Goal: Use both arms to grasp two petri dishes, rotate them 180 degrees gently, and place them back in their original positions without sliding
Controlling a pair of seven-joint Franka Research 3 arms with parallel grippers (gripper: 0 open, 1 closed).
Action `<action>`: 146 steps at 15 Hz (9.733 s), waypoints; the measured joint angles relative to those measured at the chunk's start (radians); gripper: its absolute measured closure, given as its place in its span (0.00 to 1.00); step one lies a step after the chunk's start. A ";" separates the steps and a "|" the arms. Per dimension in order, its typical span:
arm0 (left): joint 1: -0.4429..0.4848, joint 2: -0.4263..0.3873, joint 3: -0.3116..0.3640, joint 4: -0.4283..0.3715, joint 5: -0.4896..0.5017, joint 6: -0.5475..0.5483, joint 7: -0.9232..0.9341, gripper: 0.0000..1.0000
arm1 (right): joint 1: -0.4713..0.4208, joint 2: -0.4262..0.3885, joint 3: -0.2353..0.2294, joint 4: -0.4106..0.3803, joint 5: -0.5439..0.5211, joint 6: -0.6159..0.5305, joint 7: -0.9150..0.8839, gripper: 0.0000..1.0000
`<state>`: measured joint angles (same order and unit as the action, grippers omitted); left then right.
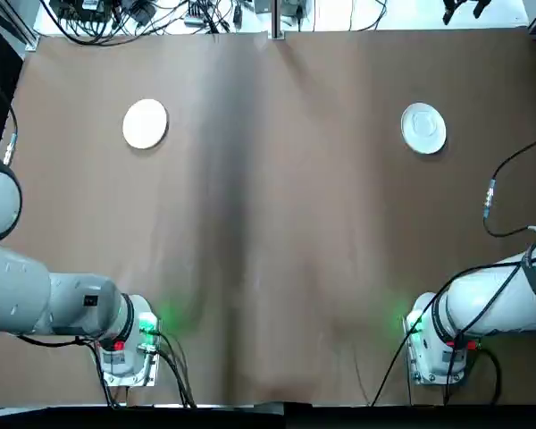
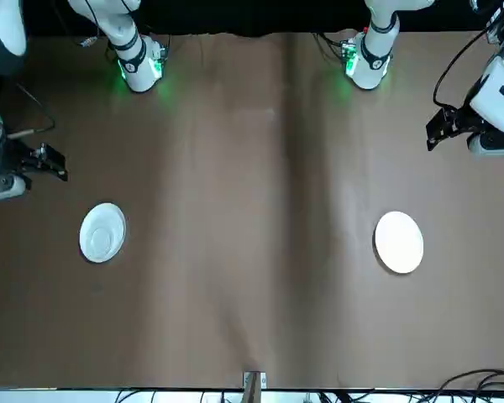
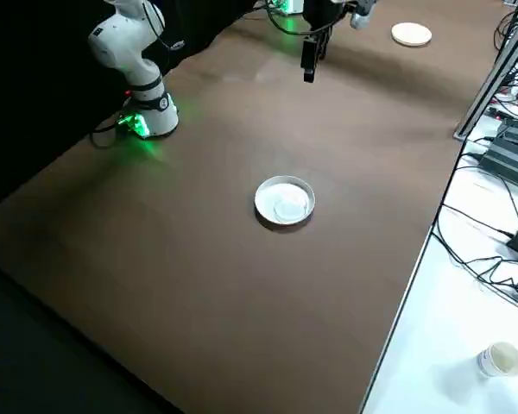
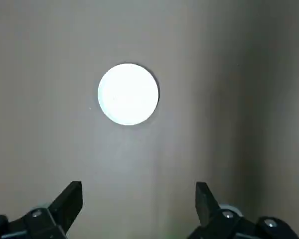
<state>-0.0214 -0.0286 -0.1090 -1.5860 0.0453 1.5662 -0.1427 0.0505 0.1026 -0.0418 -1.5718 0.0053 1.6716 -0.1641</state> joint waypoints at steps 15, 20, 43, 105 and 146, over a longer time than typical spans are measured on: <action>0.013 0.096 0.004 -0.193 0.001 0.261 -0.224 0.00 | -0.006 0.250 -0.011 -0.012 -0.004 0.141 -0.001 0.00; 0.036 0.210 0.006 -0.211 0.004 0.405 0.092 0.00 | -0.037 0.340 -0.013 -0.012 -0.006 0.170 -0.001 0.00; 0.155 0.465 -0.002 -0.327 0.112 0.763 1.333 0.09 | -0.122 0.512 -0.019 -0.080 -0.009 0.388 -0.043 0.24; 0.230 0.468 -0.104 -0.462 0.112 0.940 1.005 0.96 | -0.119 0.574 -0.031 -0.112 -0.009 0.511 1.585 0.33; 0.193 0.694 -0.046 -0.181 0.054 0.804 -1.229 0.93 | -0.118 0.496 -0.019 -0.006 0.089 0.404 0.970 0.96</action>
<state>0.1715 0.6652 -0.1554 -1.7674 0.0992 2.3698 -1.3720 -0.0674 0.5984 -0.0603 -1.5775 0.0939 2.0752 0.8059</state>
